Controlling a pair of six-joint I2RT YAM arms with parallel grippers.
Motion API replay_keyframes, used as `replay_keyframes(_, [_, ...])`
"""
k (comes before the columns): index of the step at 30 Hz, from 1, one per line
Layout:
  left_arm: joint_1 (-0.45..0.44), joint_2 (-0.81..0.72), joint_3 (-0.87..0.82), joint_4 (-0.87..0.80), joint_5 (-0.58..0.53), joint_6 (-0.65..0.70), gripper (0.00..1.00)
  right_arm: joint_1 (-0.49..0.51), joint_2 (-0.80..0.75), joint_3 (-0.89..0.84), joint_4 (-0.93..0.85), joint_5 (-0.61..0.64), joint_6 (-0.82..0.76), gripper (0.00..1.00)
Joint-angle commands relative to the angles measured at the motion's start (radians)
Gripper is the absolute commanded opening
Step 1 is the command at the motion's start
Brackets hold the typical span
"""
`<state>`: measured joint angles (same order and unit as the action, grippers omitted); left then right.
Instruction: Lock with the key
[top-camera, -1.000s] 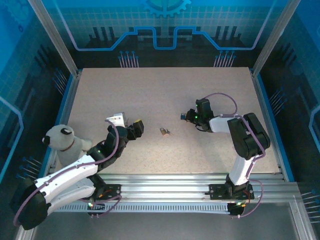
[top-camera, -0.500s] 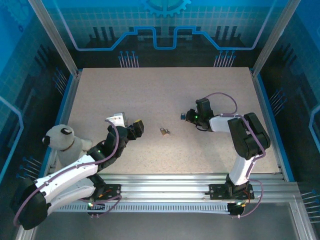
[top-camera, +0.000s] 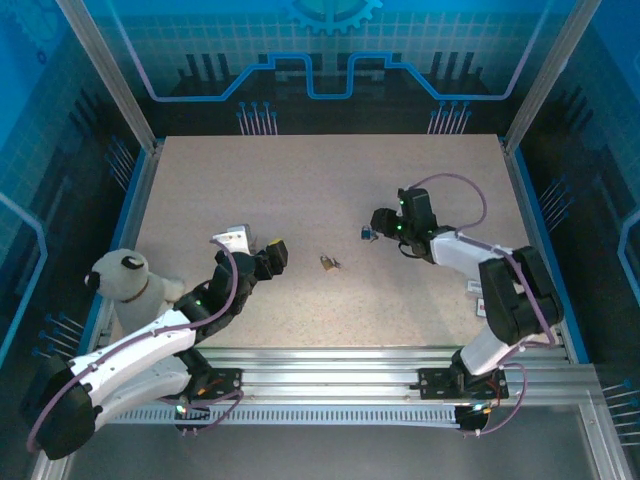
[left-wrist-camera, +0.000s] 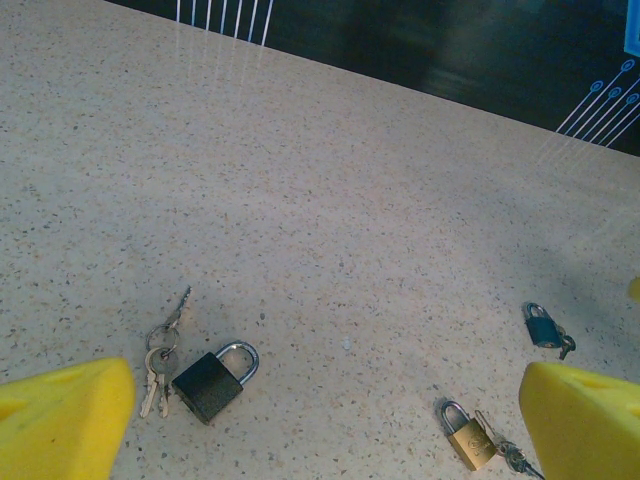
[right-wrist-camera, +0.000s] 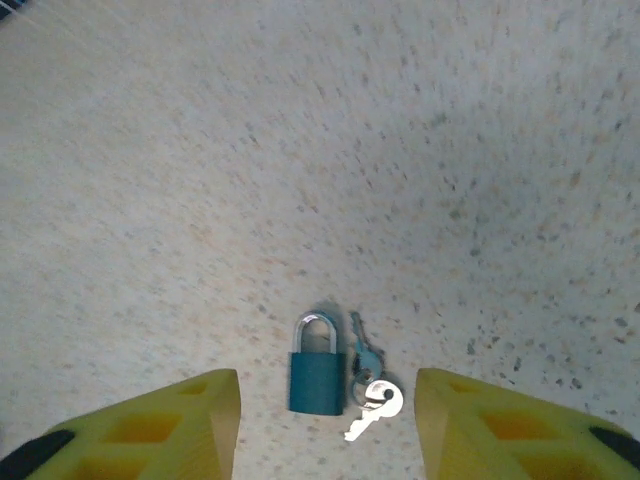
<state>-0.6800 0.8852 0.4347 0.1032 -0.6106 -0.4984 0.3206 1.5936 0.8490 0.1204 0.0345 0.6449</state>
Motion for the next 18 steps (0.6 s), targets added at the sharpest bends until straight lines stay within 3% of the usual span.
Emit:
replay_keyframes(1, [-0.003,0.000,-0.016,0.029,-0.034,-0.012,0.99,0.013,-0.090,0.025,-0.064,0.041,-0.073,0.62])
replay_keyframes(8, [-0.002,-0.003,-0.016,0.027,-0.079,0.011,0.99,0.013,-0.234,0.025,-0.142,0.070,-0.131,1.00])
replay_keyframes(18, [0.000,-0.013,-0.004,-0.019,-0.157,-0.014,0.99,0.006,-0.405,-0.010,-0.192,0.106,-0.271,1.00])
